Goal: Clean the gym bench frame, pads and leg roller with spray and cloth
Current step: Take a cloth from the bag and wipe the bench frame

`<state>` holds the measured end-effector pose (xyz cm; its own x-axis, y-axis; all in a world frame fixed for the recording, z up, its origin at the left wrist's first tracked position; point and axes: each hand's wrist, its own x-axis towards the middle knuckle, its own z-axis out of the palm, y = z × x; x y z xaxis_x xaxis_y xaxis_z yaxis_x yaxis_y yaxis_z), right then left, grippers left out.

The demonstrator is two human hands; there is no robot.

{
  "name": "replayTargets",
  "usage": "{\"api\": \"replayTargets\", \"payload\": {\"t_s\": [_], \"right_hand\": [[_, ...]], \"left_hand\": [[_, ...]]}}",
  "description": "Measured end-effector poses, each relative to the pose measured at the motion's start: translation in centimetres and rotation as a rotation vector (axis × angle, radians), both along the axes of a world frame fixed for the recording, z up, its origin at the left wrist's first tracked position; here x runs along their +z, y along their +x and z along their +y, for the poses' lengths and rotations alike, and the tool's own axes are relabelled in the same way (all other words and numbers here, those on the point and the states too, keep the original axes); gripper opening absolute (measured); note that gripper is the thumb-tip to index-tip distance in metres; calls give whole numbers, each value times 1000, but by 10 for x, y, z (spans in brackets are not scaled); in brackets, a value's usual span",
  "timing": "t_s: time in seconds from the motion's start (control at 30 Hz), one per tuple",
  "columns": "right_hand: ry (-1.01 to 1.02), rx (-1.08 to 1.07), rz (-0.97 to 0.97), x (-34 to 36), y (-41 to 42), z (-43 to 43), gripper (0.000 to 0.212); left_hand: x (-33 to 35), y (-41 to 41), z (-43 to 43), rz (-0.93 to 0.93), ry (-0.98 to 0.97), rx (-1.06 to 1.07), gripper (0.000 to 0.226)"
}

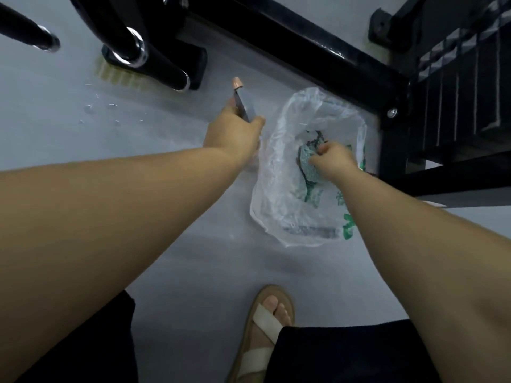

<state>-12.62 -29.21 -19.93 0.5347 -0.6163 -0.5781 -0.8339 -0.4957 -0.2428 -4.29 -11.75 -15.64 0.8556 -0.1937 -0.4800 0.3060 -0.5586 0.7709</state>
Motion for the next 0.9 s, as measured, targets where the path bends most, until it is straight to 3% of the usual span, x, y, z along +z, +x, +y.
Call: {"api": "replayTargets", "payload": {"t_s": [0.13, 0.23, 0.4, 0.5, 0.53, 0.63, 0.73, 0.83, 0.9], "right_hand": [[-64, 140, 49, -19, 1, 3, 56], [-98, 182, 118, -28, 6, 7, 58], [-202, 245, 162, -38, 8, 10, 37], [-218, 235, 154, -35, 5, 5, 12], [-192, 204, 123, -33, 6, 2, 15], [-50, 32, -72, -6, 13, -3, 17], [146, -244, -325, 41, 21, 0, 15], [562, -492, -483, 84, 27, 13, 9], [838, -500, -565, 107, 31, 21, 17]], "left_hand": [[-4, -6, -8, 6, -41, -25, 25], [-3, -9, -8, -17, 3, -118, 22], [-1, -8, -3, -88, 43, -158, 14], [3, -6, 0, -87, 23, -150, 15], [4, -6, 1, -79, 24, -159, 13], [10, -5, -1, -91, 140, -196, 34], [20, -4, -1, -167, 189, -145, 30], [35, -3, -5, -246, 52, -192, 22], [49, -1, -5, -153, -158, -230, 33]]}}
